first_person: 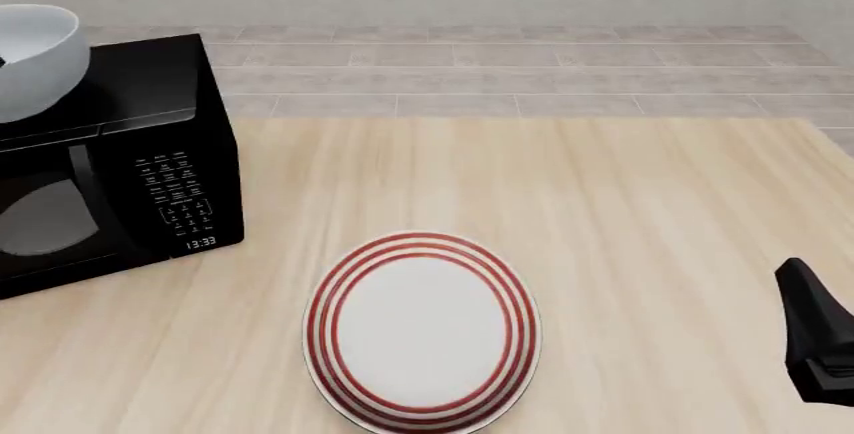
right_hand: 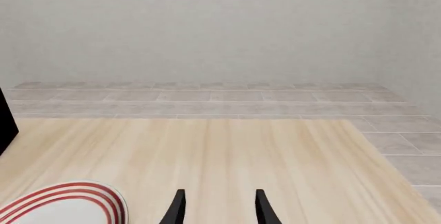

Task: Pick up the white bowl and put it on the plate.

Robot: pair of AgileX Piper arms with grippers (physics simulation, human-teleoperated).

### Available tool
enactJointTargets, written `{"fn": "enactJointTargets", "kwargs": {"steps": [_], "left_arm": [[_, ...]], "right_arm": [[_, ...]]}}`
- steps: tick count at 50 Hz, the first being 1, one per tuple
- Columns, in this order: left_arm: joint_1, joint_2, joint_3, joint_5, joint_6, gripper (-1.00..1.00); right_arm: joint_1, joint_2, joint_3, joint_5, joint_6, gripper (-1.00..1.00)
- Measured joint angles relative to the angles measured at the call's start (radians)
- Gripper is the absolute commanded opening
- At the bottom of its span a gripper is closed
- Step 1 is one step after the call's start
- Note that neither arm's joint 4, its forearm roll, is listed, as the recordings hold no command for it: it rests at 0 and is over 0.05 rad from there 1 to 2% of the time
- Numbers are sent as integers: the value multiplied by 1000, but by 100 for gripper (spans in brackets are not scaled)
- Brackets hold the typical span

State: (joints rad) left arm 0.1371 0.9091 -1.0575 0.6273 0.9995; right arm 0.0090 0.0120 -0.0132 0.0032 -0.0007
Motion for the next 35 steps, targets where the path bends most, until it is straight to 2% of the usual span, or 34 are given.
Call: {"fn": "enactJointTargets", "kwargs": {"steps": [35], "left_arm": [[39,95,46,-105,6,100]], "right_arm": [[0,0,0,0,0,100]]}}
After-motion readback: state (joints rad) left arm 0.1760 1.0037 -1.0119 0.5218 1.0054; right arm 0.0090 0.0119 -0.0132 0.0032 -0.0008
